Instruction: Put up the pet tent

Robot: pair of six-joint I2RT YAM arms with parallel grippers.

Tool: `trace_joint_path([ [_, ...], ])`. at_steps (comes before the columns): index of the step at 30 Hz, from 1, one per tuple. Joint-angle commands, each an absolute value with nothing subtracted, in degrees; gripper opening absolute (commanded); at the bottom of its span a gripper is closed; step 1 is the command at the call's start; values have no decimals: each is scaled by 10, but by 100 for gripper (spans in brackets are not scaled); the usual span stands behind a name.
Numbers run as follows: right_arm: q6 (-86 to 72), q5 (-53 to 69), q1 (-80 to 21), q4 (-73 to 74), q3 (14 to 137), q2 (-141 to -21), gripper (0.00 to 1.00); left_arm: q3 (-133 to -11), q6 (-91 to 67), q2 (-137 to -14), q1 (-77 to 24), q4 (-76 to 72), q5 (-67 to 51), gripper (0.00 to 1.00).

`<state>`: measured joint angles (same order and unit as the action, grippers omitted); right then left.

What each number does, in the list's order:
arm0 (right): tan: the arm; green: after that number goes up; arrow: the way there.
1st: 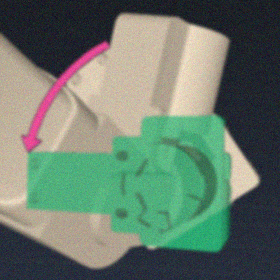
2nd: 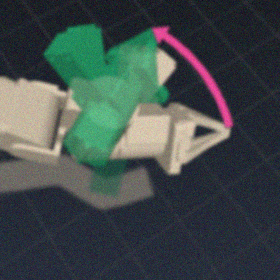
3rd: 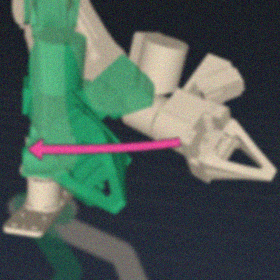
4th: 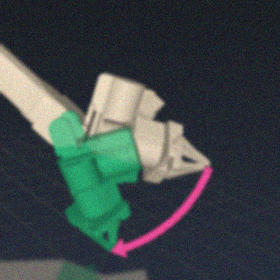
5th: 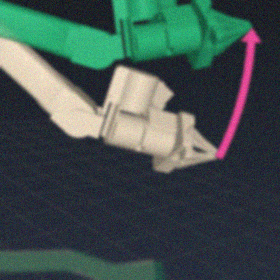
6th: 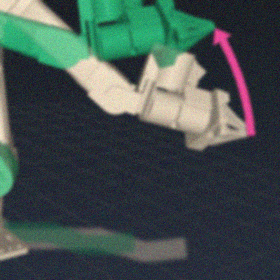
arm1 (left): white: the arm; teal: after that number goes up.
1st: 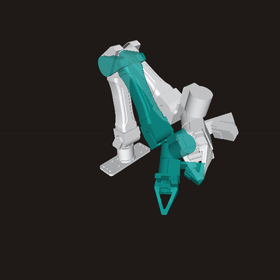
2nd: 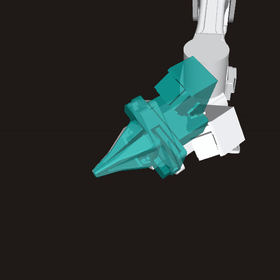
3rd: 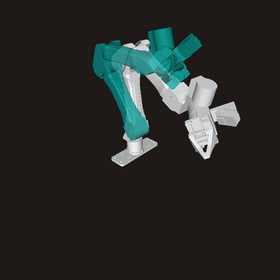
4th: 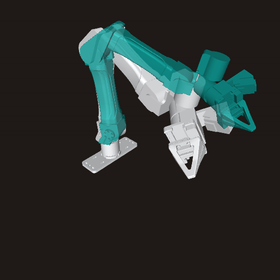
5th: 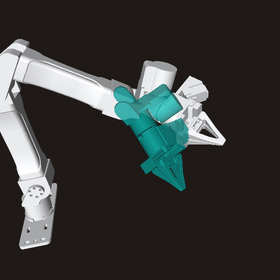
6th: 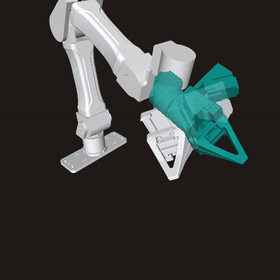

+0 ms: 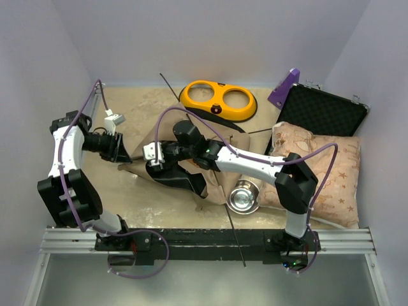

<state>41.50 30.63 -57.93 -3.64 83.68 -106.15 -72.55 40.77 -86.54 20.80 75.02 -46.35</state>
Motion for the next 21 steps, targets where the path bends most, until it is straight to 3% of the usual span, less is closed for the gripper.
trace_joint_path([
  [1, 420, 313, -589, -54, 874, -1069, 46, -737, 438, -849, 204, 754, -507, 39],
  [4, 418, 318, -595, -56, 885, -1084, 42, -737, 446, -851, 200, 754, -530, 35],
  [6, 418, 316, -597, -58, 894, -1096, 40, -733, 455, -846, 196, 755, -538, 27],
  [10, 418, 314, -599, -59, 916, -1121, 37, -735, 462, -831, 193, 756, -540, 0],
  [21, 407, 287, -599, -99, 938, -1160, 33, -734, 482, -786, 193, 756, -526, 0],
])
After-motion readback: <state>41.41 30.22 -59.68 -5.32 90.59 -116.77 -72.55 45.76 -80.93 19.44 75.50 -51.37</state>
